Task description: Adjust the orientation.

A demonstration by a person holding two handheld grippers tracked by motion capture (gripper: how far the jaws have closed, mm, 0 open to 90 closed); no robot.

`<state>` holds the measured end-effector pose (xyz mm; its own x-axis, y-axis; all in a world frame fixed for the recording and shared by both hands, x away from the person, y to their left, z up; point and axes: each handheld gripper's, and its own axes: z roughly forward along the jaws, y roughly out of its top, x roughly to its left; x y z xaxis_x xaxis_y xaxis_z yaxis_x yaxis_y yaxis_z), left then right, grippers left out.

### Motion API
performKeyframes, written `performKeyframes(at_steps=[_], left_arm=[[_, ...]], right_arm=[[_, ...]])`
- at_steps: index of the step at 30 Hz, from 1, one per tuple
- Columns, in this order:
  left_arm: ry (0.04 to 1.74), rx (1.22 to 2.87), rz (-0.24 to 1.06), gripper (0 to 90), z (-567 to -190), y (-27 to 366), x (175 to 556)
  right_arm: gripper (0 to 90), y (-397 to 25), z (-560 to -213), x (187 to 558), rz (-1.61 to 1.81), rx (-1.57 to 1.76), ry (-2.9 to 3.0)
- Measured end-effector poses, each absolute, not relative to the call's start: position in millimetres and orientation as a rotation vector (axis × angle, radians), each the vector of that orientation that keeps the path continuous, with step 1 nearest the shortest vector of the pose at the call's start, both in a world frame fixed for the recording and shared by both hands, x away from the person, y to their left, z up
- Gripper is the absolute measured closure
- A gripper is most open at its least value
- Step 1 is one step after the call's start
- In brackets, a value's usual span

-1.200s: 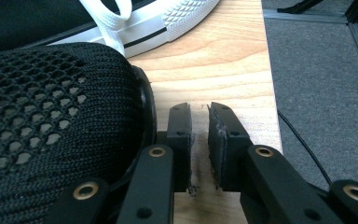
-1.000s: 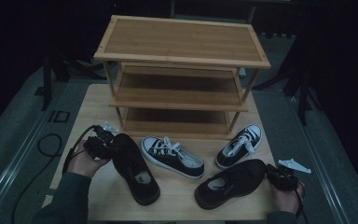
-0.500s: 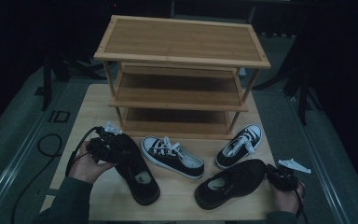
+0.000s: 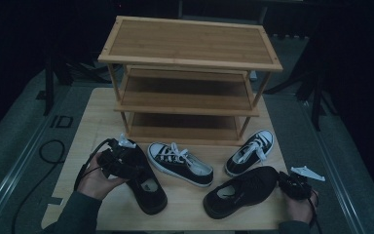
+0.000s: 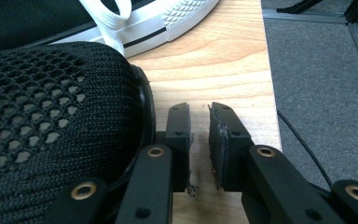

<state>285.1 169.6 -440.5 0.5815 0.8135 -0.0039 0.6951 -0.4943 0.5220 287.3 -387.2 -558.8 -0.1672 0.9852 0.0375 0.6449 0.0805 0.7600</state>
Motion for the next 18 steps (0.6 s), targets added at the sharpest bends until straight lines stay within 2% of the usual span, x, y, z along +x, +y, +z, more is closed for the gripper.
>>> performKeyframes(at_steps=[7, 11, 18], left_arm=[[1.217, 2.378, 0.297, 27.7, -453.8, 170.8, 280.6], [1.199, 2.388, 0.212, 46.9, -456.7, 174.0, 279.9], [1.205, 2.399, 0.179, 57.7, -454.1, 184.0, 278.1]], right_arm=[[77.6, -387.3, -558.8, 287.3, 0.898, 1.605, 1.869], [77.3, -387.3, -558.8, 287.0, 0.897, 1.606, 1.868], [77.2, -387.5, -558.8, 287.0, 0.899, 1.608, 1.869]])
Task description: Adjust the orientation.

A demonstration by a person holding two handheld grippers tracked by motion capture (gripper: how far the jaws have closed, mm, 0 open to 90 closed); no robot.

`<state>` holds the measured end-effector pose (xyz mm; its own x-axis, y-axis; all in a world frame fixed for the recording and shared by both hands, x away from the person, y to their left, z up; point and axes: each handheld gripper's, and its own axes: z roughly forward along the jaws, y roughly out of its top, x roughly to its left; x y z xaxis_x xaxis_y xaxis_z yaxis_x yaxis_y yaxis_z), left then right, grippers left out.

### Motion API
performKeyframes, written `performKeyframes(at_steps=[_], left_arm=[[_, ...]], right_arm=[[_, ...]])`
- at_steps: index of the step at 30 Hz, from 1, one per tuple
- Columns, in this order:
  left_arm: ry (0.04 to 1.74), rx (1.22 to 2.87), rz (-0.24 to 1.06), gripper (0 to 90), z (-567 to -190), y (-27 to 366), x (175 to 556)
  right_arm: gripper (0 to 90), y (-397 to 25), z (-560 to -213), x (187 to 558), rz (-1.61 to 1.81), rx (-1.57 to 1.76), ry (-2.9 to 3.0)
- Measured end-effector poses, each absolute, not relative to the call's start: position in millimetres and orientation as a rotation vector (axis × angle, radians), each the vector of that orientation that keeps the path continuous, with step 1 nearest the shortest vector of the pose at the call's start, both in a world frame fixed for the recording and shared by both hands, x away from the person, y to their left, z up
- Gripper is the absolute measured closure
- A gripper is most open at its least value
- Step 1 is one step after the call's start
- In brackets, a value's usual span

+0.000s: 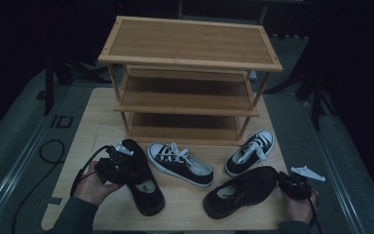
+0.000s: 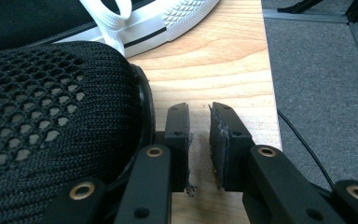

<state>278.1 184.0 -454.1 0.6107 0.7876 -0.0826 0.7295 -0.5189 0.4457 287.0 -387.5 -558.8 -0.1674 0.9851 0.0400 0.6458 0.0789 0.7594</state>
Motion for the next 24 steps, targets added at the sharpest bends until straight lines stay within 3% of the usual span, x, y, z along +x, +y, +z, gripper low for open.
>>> performKeyframes(at_steps=[10, 20, 24], left_arm=[[1.25, 2.408, 0.226, 80.1, -449.1, 211.0, 272.7], [1.298, 2.48, 0.207, 75.5, -470.7, 202.4, 282.9], [1.304, 2.479, 0.224, 79.5, -469.1, 203.4, 283.7]], right_arm=[[77.0, -387.4, -558.8, 286.9, 0.898, 1.606, 1.869], [76.9, -387.3, -558.8, 286.9, 0.898, 1.606, 1.869], [76.8, -387.4, -558.7, 286.9, 0.899, 1.609, 1.868]])
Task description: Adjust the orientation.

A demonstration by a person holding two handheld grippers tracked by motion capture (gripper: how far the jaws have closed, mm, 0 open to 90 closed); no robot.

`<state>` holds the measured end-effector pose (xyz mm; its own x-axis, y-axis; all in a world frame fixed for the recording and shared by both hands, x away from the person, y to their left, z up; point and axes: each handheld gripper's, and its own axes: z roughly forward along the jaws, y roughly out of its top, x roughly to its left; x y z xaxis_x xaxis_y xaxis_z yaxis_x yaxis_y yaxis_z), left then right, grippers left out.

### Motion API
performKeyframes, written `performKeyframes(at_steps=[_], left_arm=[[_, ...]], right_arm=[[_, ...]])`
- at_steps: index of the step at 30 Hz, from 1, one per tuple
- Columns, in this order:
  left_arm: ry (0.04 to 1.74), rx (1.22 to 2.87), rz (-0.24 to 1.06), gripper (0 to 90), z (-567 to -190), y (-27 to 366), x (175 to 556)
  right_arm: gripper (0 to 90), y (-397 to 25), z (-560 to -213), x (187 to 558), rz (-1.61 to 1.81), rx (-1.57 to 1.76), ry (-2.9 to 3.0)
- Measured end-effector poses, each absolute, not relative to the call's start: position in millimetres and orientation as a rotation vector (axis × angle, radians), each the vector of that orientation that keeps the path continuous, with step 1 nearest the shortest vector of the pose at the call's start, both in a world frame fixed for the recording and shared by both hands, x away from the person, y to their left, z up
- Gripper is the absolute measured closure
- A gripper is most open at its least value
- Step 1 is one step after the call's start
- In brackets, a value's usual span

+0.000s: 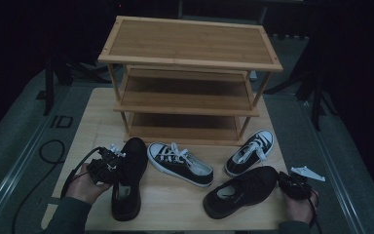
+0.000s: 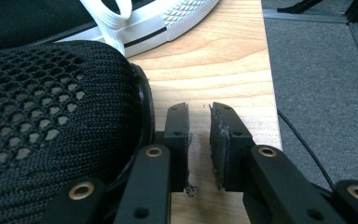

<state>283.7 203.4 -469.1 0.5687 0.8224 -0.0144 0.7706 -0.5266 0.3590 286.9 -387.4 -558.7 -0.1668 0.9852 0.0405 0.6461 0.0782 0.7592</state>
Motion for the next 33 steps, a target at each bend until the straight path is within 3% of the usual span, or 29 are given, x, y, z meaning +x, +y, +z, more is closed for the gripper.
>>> performKeyframes(at_steps=[7, 33], left_arm=[[1.387, 2.444, 0.312, 86.9, -464.3, 226.1, 286.3], [1.205, 2.432, 0.312, 87.2, -455.1, 263.2, 340.9]], right_arm=[[76.8, -387.4, -558.8, 286.7, 0.899, 1.607, 1.868], [76.7, -387.2, -558.9, 285.8, 0.898, 1.608, 1.865]])
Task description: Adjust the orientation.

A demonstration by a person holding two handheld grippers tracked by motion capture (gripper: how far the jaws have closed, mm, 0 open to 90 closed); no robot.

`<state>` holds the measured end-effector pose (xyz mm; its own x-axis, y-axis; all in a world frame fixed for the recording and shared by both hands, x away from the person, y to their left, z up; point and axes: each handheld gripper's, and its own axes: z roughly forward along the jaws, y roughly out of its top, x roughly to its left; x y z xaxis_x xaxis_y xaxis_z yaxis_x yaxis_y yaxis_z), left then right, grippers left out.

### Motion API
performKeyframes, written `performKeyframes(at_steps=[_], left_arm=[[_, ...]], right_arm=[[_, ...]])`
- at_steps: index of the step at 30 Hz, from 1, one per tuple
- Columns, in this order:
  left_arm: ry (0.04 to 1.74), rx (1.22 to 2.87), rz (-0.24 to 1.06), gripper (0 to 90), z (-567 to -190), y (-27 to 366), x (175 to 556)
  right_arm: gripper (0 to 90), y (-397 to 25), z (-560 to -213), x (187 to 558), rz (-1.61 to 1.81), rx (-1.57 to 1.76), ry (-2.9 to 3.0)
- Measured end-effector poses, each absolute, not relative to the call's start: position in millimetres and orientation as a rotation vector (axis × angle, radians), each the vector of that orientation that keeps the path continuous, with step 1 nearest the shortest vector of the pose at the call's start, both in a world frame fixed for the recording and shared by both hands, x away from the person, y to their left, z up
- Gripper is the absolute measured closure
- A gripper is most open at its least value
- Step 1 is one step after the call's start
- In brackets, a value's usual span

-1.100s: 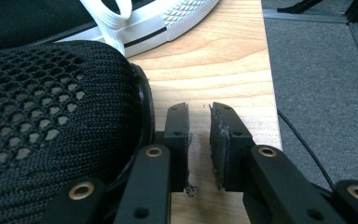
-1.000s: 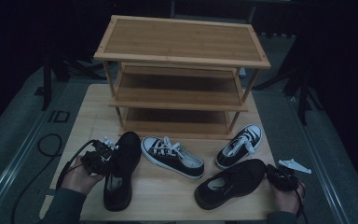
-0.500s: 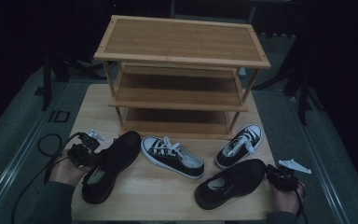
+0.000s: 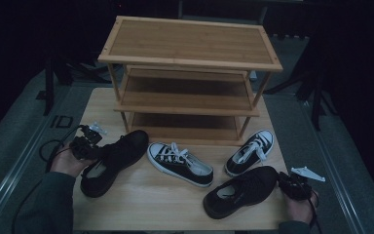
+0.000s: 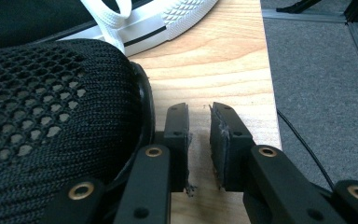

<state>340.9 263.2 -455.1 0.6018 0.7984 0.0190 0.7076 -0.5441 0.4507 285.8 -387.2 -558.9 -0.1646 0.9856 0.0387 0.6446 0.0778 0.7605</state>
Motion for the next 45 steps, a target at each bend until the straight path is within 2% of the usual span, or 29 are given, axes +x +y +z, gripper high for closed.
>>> performKeyframes(at_steps=[11, 15, 16, 18, 20, 25, 34, 45], left_arm=[[1.214, 2.42, 0.299, 85.2, -461.3, 268.4, 352.4], [1.238, 2.382, 0.286, 70.1, -457.5, 271.4, 350.8], [1.248, 2.373, 0.29, 70.1, -455.6, 272.6, 350.1], [1.268, 2.345, 0.308, 62.5, -448.0, 274.7, 346.8], [1.267, 2.329, 0.324, 60.0, -442.2, 274.1, 344.4], [1.247, 2.255, 0.356, 60.3, -422.8, 268.7, 337.1], [1.194, 2.256, 0.387, 63.0, -406.9, 236.9, 325.5], [1.085, 2.338, 0.395, 67.2, -412.3, 188.6, 314.4]], right_arm=[[76.7, -387.3, -558.9, 285.9, 0.9, 1.609, 1.864], [76.7, -387.2, -558.9, 285.8, 0.899, 1.608, 1.865], [76.7, -387.2, -558.9, 285.8, 0.899, 1.608, 1.865], [76.7, -387.2, -558.9, 285.8, 0.899, 1.608, 1.865], [76.7, -387.2, -558.9, 285.8, 0.899, 1.608, 1.865], [76.7, -387.1, -558.9, 285.8, 0.898, 1.608, 1.864], [76.5, -387.6, -558.9, 285.9, 0.903, 1.61, 1.864], [76.4, -387.8, -558.9, 285.9, 0.906, 1.611, 1.864]])
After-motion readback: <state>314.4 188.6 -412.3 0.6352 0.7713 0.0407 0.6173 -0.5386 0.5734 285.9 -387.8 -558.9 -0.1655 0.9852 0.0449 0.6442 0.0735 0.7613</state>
